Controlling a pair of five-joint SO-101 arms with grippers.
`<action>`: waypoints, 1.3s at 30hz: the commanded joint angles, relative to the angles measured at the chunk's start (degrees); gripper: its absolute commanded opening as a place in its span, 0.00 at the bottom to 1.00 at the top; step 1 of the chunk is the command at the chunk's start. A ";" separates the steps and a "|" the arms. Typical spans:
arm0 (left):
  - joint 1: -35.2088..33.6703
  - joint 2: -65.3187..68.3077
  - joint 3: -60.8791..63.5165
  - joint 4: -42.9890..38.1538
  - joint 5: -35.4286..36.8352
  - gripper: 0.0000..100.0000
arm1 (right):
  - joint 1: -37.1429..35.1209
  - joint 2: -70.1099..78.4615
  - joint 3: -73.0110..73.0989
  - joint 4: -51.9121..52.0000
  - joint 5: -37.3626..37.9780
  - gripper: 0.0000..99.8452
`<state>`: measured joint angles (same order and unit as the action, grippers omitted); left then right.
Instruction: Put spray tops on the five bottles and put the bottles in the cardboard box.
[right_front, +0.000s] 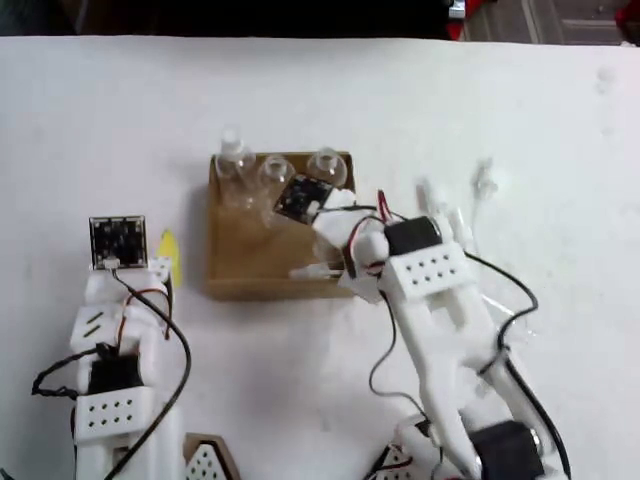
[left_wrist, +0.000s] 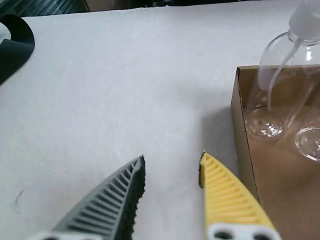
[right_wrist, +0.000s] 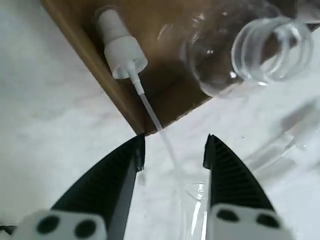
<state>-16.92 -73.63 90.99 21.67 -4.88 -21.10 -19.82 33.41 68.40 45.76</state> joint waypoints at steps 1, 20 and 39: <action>-0.75 -0.84 -2.81 -1.49 0.70 0.17 | 0.66 3.03 -0.35 -1.45 3.34 0.16; -0.66 -0.84 -2.81 -1.49 0.70 0.17 | 1.27 4.88 -0.44 -0.92 3.96 0.02; -0.66 -0.84 -2.90 -1.58 0.70 0.17 | 7.87 -12.70 -0.35 -4.53 -5.27 0.02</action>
<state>-16.92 -73.63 90.99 21.67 -4.88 -13.80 -27.12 32.79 64.97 41.89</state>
